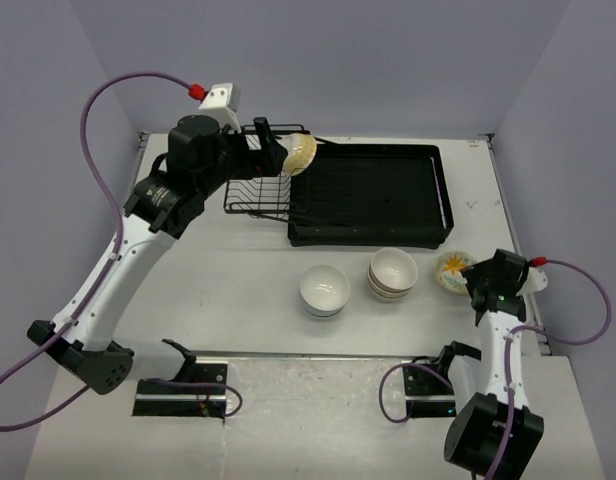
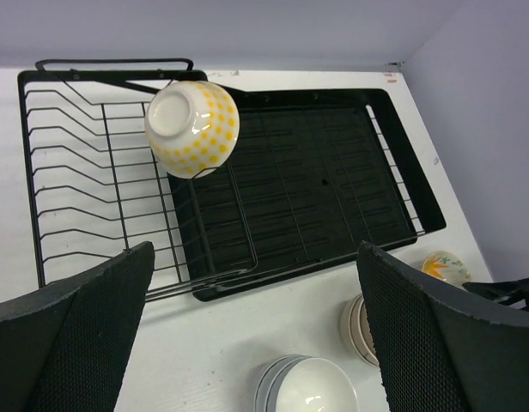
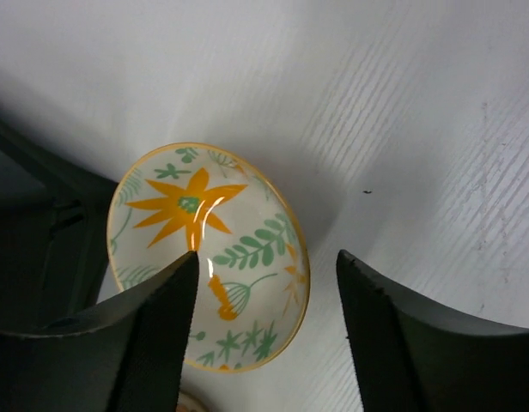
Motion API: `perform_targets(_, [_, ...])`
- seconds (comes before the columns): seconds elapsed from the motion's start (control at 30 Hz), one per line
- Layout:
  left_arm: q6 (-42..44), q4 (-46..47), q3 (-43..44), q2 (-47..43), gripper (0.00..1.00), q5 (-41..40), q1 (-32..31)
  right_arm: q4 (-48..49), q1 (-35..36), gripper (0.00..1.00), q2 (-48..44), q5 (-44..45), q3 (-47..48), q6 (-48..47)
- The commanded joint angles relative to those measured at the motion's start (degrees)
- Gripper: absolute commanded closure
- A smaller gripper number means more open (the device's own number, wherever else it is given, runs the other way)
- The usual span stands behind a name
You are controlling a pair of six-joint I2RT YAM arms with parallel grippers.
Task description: Unload the bowls from the dish rack
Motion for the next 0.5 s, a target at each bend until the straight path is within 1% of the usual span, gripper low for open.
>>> perform_targets(0.0, [-0.57, 2.16, 2.28, 1.96, 0.00, 5.72, 1.80, -4.86, -0.33, 0.31, -5.90, 0.00, 4.26, 1.40])
perform_targets(0.03, [-0.83, 2.68, 2.28, 2.31, 0.00, 6.26, 2.67, -5.84, -0.33, 0.29, -7.57, 0.00, 5.92, 2.01])
perform_targets(0.1, [-2.66, 5.04, 2.19, 3.54, 0.00, 12.03, 4.26, -7.95, -0.33, 0.21, -12.41, 1.13, 8.39, 3.33])
perform_targets(0.13, [-3.55, 6.02, 2.19, 4.42, 0.00, 14.06, 6.44, -9.70, -0.24, 0.08, -13.82, 1.23, 11.18, 3.34])
perform_targets(0.17, [-4.51, 7.16, 1.58, 4.95, 0.00, 16.43, 7.68, -9.98, -0.33, 0.01, -15.22, 1.05, 12.69, 2.03])
perform_targets(0.2, [-7.13, 10.56, 0.88, 5.48, 0.00, 21.94, 9.17, -9.98, -0.24, 0.01, -17.32, 0.27, 14.10, 1.06])
perform_targets(0.23, [-10.38, 14.43, -0.52, 6.44, 0.00, 28.00, 12.14, -10.59, -0.33, 0.01, -18.82, -1.39, 17.16, -0.77])
perform_targets(0.3, [-13.65, 18.58, -1.93, 7.76, 0.00, 33.48, 14.89, -10.95, -0.24, 0.01, -19.97, -3.33, 19.64, -2.72])
perform_targets(0.33, [-14.80, 20.51, -2.20, 9.42, 0.00, 35.77, 16.73, -10.25, -0.24, 0.01, -20.59, -6.39, 21.22, -4.99])
perform_targets(0.37, [-15.07, 22.10, -1.16, 10.48, 0.00, 38.66, 17.18, -9.81, -0.24, 0.01, -21.03, -8.42, 21.84, -6.49])
perform_targets(0.4, [-14.11, 21.07, 0.77, 11.97, 0.00, 38.87, 17.27, -8.68, -0.33, 0.01, -21.38, -10.35, 22.37, -7.72])
perform_targets(0.43, [-12.28, 18.97, 6.01, 15.29, 0.00, 38.61, 16.92, -8.58, -0.24, 0.01, -21.30, -15.16, 22.64, -9.21])
perform_targets(0.47, [-7.12, 12.51, 9.28, 16.80, 0.00, 34.34, 16.40, -8.75, -0.24, 0.01, -21.04, -17.12, 22.90, -9.84])
